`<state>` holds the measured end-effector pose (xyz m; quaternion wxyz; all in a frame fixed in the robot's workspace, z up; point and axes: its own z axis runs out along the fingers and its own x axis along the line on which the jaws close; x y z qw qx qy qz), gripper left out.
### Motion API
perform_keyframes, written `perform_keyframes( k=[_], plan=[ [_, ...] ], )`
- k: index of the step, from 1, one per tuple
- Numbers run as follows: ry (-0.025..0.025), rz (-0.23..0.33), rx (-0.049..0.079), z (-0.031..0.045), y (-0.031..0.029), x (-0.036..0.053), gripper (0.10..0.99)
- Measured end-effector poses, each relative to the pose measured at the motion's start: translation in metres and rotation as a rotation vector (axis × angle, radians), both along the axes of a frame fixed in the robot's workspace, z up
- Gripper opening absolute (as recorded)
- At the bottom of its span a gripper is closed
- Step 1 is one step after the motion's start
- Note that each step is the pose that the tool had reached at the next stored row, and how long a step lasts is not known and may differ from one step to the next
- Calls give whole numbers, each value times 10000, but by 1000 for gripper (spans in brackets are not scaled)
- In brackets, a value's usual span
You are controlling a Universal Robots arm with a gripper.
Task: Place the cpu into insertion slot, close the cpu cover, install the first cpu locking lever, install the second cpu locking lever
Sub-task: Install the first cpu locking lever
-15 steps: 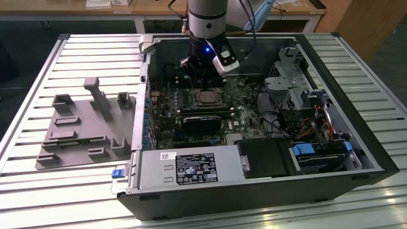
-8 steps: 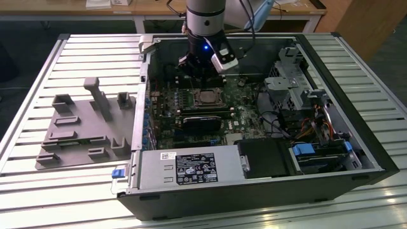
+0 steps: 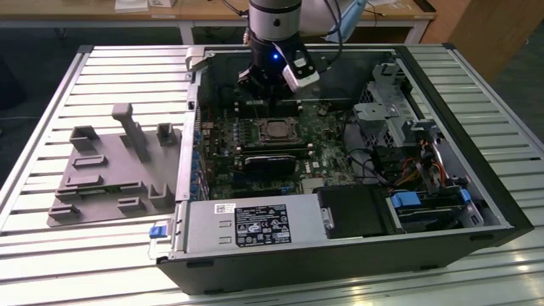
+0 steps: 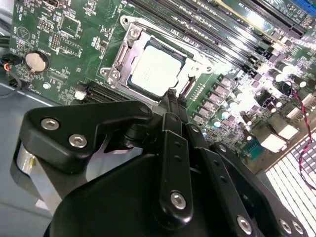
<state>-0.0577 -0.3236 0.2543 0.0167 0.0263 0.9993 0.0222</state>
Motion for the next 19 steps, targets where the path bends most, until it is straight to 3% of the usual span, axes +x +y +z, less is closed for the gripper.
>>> perform_keyframes(
  k=[6, 19],
  plan=[
    [-18, 1, 0, 7, 0, -58, 102],
    [-52, -1, 1, 7, 0, -347, 102]
  ],
)
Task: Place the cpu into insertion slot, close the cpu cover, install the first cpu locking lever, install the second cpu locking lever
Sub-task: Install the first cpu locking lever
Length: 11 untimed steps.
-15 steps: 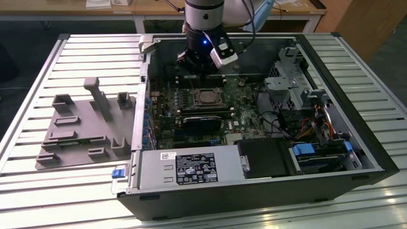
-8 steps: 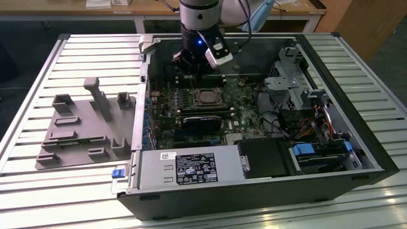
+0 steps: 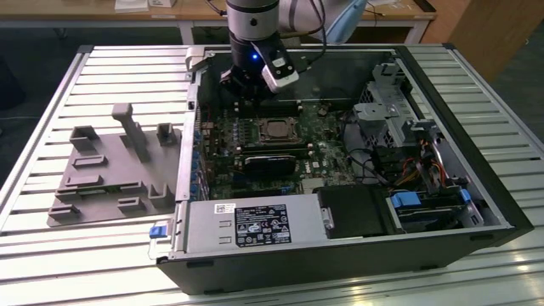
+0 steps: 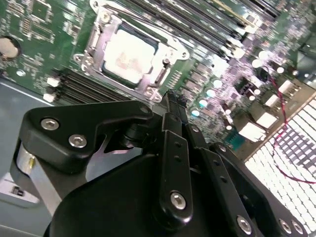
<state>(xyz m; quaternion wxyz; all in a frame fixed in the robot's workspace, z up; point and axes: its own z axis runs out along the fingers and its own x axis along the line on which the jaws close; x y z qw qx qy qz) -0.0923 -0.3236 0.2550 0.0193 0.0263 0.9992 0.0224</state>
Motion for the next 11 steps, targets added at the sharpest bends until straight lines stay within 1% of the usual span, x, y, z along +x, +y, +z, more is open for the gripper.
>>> perform_keyframes(
  k=[4, 7, 9, 11],
  plan=[
    [-2, 1, 6, 0, 0, -58, 102],
    [-1, 0, 50, 0, 0, -102, 102],
    [-2, 0, 133, 0, 0, -118, 102],
    [-3, 1, 279, 0, 0, -130, 102]
  ],
)
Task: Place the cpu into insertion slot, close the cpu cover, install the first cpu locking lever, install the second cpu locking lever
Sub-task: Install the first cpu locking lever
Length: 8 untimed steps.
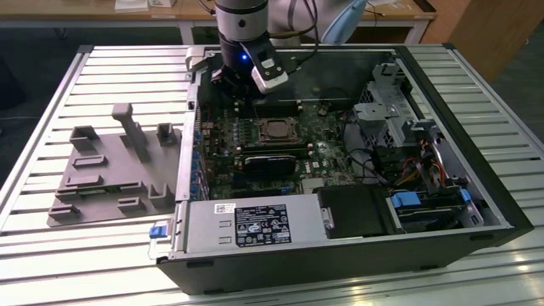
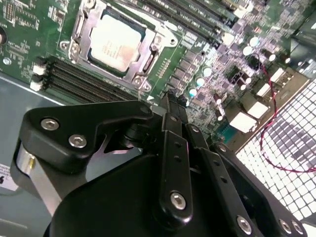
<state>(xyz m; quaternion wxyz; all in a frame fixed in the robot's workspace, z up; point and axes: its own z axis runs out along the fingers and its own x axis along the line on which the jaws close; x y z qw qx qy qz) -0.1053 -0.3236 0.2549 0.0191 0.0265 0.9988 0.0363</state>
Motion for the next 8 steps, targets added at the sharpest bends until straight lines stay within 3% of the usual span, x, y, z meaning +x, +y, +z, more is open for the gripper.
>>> perform_keyframes(
  k=[4, 8],
  plan=[
    [1, 2, 388, 0, 0, -24, 102],
    [1, 6, 867, 0, 0, -46, 102]
  ],
)
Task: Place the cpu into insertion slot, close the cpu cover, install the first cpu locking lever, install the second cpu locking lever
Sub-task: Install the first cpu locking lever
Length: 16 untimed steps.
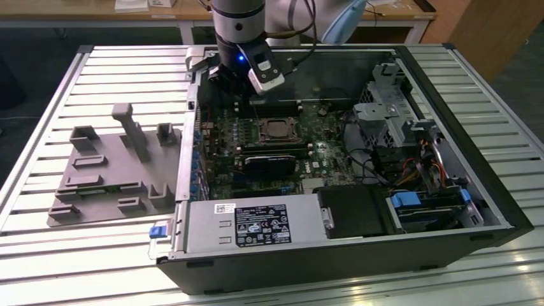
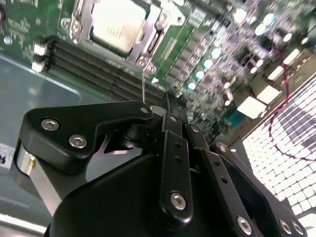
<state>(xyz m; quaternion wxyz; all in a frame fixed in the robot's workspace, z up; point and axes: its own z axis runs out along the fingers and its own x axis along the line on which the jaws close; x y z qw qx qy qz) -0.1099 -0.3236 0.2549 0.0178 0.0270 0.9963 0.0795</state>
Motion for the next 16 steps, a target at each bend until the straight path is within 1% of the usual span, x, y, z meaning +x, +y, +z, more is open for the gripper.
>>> perform_keyframes(
  k=[4, 6, 8, 9, 11, 16],
  plan=[
    [0, 5, 505, -1, 0, -16, 102],
    [0, 6, 725, -3, 0, -19, 102],
    [1, 6, 881, -7, 0, -19, 102],
    [0, 6, 926, -11, 0, -19, 102],
    [-1, 5, 973, -20, 1, -19, 102],
    [1, 7, 999, -40, 2, -13, 102]
  ],
)
